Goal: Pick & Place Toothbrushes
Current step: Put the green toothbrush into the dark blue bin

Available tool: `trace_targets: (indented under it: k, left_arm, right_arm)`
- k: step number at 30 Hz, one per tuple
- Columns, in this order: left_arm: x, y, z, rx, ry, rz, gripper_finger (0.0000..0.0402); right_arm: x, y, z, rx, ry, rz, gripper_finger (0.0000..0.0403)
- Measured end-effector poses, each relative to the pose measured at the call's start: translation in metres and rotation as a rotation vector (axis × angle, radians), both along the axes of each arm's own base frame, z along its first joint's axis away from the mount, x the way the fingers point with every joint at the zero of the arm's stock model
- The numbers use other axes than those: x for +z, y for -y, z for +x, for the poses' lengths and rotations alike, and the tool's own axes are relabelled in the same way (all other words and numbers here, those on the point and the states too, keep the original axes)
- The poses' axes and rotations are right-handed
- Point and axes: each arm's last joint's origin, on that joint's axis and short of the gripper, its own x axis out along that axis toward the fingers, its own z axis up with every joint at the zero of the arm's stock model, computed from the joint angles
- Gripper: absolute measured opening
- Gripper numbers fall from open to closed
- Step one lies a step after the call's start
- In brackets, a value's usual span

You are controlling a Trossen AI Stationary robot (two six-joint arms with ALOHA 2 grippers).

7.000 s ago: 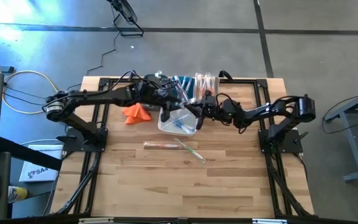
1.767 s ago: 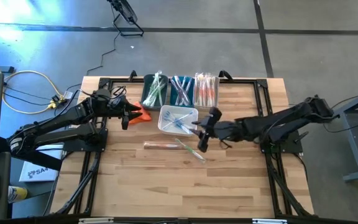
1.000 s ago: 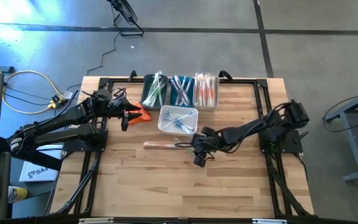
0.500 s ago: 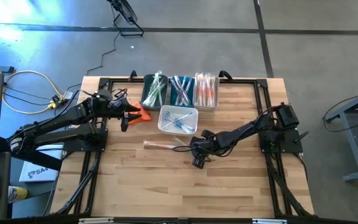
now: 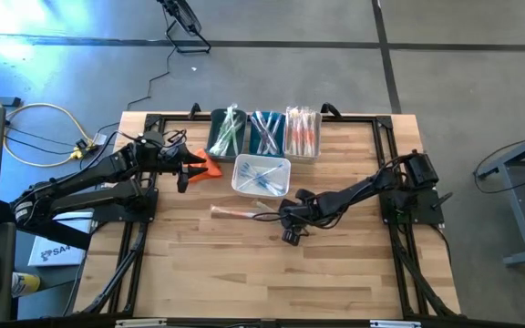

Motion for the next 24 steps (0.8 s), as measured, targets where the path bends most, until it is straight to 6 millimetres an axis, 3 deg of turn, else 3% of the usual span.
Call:
trace_targets:
  k: [7, 14, 24]
  left_arm:
    - [0.000, 0.000, 0.000, 0.000, 0.000, 0.000, 0.0151]
    - [0.000, 0.000, 0.000, 0.000, 0.000, 0.000, 0.0151]
    - [0.000, 0.000, 0.000, 0.001, 0.000, -0.003, 0.0151]
  right_arm:
    - [0.001, 0.000, -0.002, 0.010, -0.015, 0.003, 0.0019]
    - [0.011, -0.002, -0.007, 0.057, -0.022, 0.072, 0.0023]
    - [0.070, 0.001, -0.017, 0.058, 0.166, 0.080, 0.0019]
